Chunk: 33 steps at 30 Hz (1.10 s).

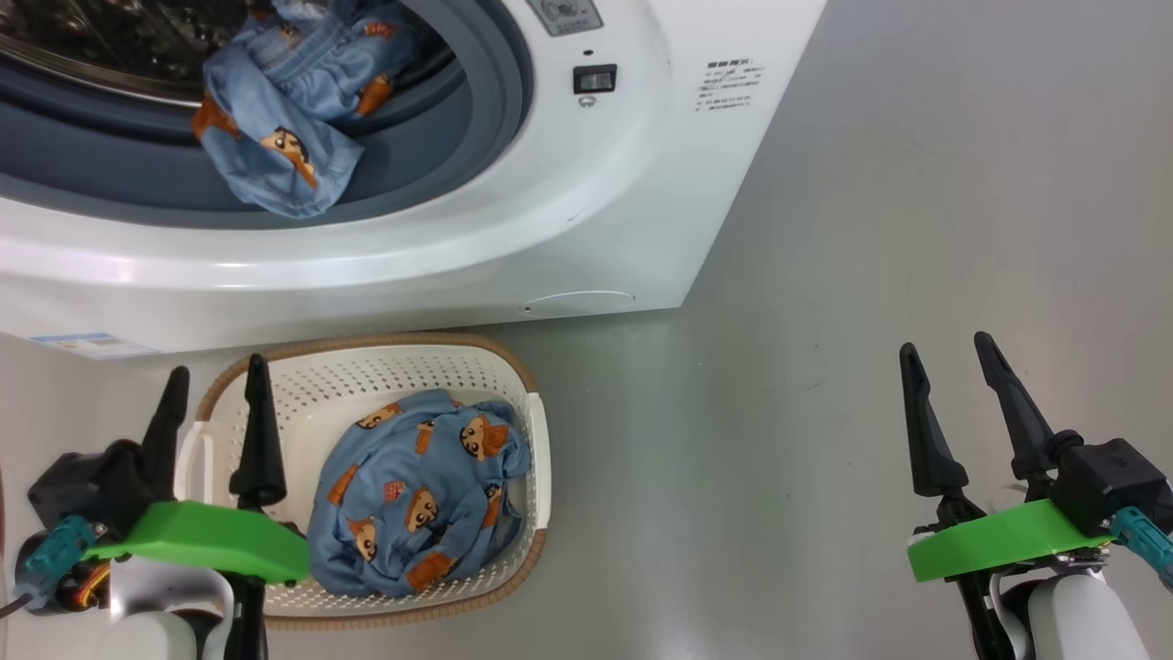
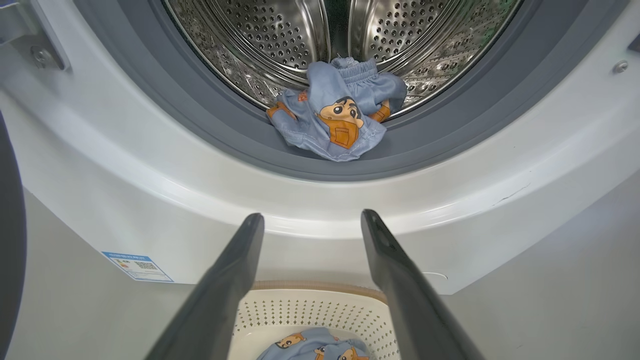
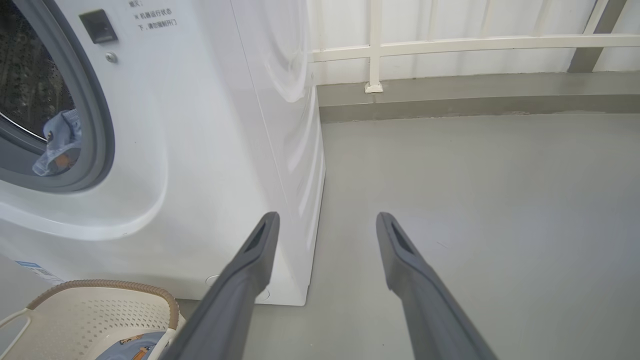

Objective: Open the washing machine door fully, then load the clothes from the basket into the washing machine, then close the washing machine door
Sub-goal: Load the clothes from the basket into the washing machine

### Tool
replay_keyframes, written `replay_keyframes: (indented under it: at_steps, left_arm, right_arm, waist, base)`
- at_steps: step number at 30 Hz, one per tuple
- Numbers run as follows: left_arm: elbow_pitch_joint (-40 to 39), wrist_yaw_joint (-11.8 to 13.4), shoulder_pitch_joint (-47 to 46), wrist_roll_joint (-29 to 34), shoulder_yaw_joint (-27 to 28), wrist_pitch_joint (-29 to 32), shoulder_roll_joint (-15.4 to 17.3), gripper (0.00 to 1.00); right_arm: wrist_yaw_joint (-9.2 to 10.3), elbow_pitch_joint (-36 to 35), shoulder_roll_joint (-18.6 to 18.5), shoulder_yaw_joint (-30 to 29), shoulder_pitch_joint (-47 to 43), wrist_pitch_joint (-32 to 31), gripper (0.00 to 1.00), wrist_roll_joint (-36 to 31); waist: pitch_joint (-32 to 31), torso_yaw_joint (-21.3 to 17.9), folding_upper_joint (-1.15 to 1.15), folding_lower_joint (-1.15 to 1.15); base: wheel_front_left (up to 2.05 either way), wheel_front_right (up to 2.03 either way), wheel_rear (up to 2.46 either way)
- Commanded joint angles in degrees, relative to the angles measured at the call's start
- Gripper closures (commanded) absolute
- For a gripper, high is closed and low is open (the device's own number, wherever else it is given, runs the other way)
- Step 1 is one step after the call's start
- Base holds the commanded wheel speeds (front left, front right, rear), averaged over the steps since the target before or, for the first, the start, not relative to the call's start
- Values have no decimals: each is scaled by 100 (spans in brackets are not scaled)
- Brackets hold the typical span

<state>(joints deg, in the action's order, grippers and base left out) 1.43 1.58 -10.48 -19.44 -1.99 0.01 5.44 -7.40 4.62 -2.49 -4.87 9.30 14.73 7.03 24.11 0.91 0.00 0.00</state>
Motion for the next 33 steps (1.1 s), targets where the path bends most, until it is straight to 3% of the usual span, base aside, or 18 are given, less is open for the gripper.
replay_keyframes:
  at_steps: [1,17,33]
  left_arm:
    - [-212,52,116,-41,205,32,158,0]
    - [491,91,-1328,-19,228,332,468,0]
    - [2646,241,-3237,-221,375,738,707,0]
  right_arm:
    - [-9,-137,-39,124,-50,27,0,-40]
    - [-9,-128,-39,209,31,27,0,124]
    - [-9,-72,-39,352,-3,27,0,338]
  waist:
    - [8,-17,0,0]
    - [199,-360,0,0]
    - [209,-921,0,0]
  base:
    - [0,0,0]
    - [0,0,0]
    - [0,0,0]
